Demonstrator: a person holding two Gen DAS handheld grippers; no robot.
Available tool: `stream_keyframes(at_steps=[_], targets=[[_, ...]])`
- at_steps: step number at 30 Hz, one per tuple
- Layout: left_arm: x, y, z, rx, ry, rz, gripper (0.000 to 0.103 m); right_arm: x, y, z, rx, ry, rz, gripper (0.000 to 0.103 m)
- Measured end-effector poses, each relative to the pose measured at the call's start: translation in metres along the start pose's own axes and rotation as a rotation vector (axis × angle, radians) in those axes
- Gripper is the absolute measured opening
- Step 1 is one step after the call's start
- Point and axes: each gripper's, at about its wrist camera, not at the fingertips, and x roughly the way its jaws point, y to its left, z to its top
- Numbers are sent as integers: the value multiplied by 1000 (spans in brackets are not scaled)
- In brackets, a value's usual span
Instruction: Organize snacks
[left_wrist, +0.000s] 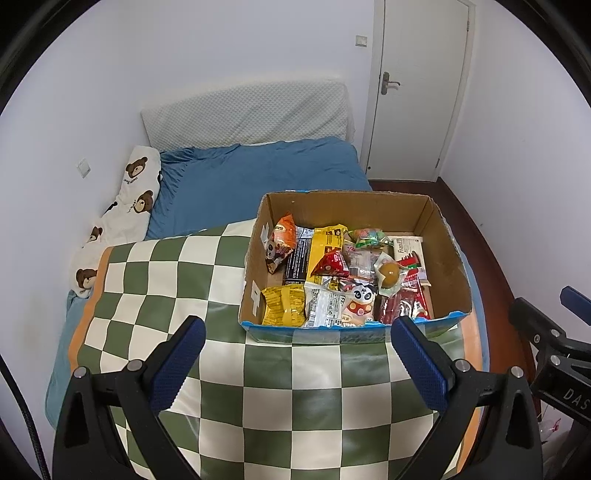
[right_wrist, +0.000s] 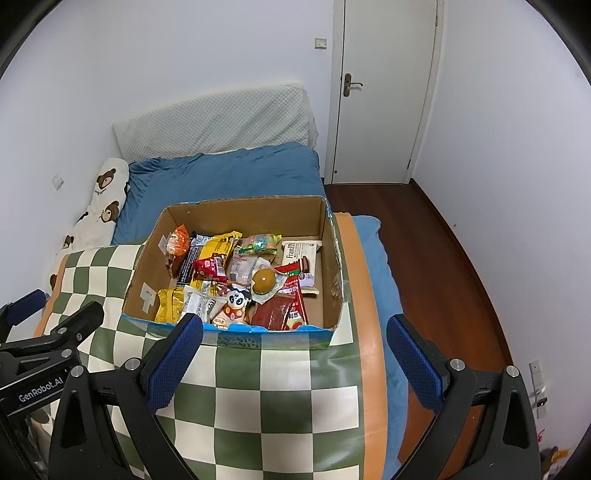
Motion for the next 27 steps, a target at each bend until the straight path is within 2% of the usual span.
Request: stream_keyframes(at_steps=[27], targets=[[-11,2,-1,9,-33,-7,103,-10,4,-4,-17,-6,13,102]])
